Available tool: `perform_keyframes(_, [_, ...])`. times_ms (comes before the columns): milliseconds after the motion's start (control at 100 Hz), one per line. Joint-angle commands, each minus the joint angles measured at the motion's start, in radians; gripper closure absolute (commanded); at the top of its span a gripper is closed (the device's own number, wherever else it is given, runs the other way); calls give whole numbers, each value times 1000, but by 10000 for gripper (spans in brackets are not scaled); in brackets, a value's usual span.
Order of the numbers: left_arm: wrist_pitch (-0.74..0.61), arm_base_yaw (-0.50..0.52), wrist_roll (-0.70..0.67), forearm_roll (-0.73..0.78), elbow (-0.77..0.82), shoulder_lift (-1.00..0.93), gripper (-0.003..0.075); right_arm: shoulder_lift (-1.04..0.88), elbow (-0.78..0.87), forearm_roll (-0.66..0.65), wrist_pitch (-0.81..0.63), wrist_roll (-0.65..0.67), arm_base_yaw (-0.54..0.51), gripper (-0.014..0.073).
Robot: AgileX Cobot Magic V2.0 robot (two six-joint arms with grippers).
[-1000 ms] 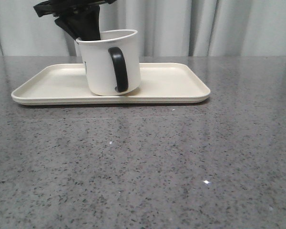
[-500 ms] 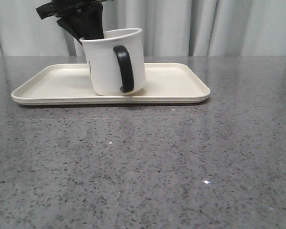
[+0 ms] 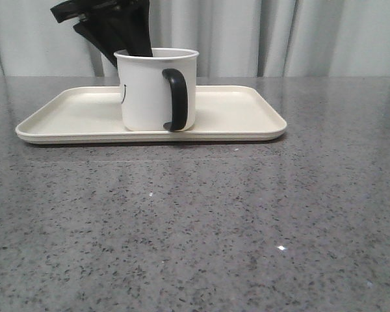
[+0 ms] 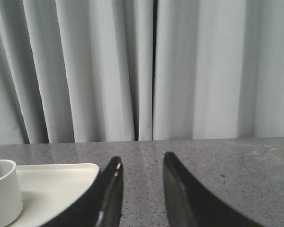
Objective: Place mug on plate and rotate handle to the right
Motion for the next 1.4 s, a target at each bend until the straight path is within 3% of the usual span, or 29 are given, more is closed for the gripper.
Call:
perform_keyframes(0, [-13, -9, 0, -29, -84, -53, 444, 20, -31, -4, -77, -6, -6, 356])
perform_keyframes(350, [18, 3, -58, -4, -358, -86, 445, 20, -31, -4, -106, -6, -6, 356])
perform_keyframes(750, [18, 96, -79, 41, -370, -233, 447, 27, -33, -4, -108, -6, -6, 356])
perform_keyframes(960, [18, 159, -77, 61, -317, -295, 447, 110, -98, -4, -74, -6, -6, 356])
perform_keyframes(1390, [18, 266, -15, 93, -79, -447, 447, 400, -436, -4, 78, -47, -6, 356])
